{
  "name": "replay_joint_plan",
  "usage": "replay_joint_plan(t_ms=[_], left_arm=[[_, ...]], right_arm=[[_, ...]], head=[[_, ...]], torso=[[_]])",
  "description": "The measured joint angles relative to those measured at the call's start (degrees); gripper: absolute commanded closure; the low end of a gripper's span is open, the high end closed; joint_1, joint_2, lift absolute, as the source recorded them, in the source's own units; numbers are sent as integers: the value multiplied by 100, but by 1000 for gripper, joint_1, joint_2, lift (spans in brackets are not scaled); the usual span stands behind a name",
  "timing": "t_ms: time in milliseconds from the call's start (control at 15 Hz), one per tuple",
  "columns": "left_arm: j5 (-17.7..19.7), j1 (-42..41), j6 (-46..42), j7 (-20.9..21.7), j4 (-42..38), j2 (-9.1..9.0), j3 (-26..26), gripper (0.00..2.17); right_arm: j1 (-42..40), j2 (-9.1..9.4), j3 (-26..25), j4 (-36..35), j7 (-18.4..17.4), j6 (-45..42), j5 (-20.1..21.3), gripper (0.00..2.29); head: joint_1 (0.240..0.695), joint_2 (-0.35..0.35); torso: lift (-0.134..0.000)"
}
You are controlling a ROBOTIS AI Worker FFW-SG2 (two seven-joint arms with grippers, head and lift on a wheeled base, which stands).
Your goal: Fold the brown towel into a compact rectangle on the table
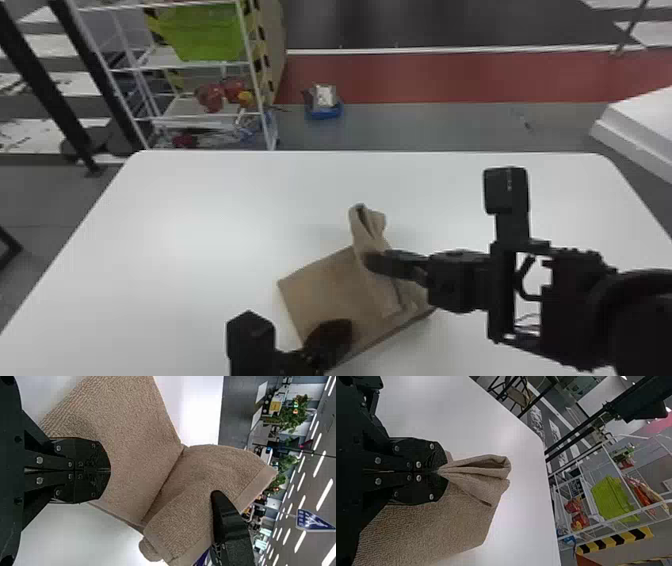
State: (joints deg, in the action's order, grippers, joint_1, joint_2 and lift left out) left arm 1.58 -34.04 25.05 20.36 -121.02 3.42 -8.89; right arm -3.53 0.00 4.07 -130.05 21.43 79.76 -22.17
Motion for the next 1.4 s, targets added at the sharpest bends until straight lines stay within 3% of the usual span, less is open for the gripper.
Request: replay_joint_plan(t_ms=[533, 1400], left_arm=[[7, -76, -122, 12, 23, 15, 8, 1750], [-1, -126, -237, 3, 65, 15, -77, 1750]], right_arm=[[44, 0, 350, 529, 1, -587, 24, 1200], [41, 0, 893, 740, -49, -558, 39, 1190]], head=[[695, 122], [695, 173]], torso=[[-123], [-123]])
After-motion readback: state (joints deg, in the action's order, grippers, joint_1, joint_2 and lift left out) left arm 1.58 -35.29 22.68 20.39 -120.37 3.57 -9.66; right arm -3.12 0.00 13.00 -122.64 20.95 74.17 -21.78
